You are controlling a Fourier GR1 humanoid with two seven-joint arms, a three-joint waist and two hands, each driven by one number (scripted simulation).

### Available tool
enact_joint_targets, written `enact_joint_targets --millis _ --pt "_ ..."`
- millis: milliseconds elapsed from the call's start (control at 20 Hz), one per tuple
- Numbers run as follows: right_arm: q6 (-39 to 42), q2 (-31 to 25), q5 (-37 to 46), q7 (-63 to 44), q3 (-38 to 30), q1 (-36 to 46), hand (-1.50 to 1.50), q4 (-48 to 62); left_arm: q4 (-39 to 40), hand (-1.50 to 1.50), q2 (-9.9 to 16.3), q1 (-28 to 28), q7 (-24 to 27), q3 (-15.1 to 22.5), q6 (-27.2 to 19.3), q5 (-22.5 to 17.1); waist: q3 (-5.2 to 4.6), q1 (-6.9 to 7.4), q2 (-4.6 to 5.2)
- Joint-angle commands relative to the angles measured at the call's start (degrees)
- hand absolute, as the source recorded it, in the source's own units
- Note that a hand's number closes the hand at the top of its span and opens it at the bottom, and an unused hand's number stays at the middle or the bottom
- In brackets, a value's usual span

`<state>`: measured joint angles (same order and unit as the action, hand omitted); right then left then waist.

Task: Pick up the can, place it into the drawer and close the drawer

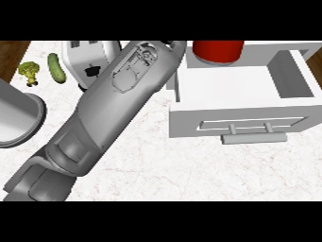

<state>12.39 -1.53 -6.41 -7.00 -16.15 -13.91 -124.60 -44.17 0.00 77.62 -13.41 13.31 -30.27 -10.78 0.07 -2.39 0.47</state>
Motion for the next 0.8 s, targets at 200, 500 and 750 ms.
enact_joint_targets --millis 200,500,750 --pt "-1.9 1.45 3.23 -1.05 5.1 -0.63 -1.5 -2.01 10.04 1.5 0.0 6.1 4.21 5.38 -2.93 -7.19 0.02 -1.13 0.23" --pt "-0.85 -0.69 0.55 -2.61 1.65 2.66 -1.5 -0.71 12.62 1.5 0.0 8.34 3.61 10.03 -4.45 -12.24 0.06 -1.77 0.29" --pt "0.34 -0.43 0.51 1.24 0.93 1.58 -1.5 1.88 16.49 1.5 0.0 8.45 6.54 12.75 -4.55 -13.44 0.09 -1.93 0.36"
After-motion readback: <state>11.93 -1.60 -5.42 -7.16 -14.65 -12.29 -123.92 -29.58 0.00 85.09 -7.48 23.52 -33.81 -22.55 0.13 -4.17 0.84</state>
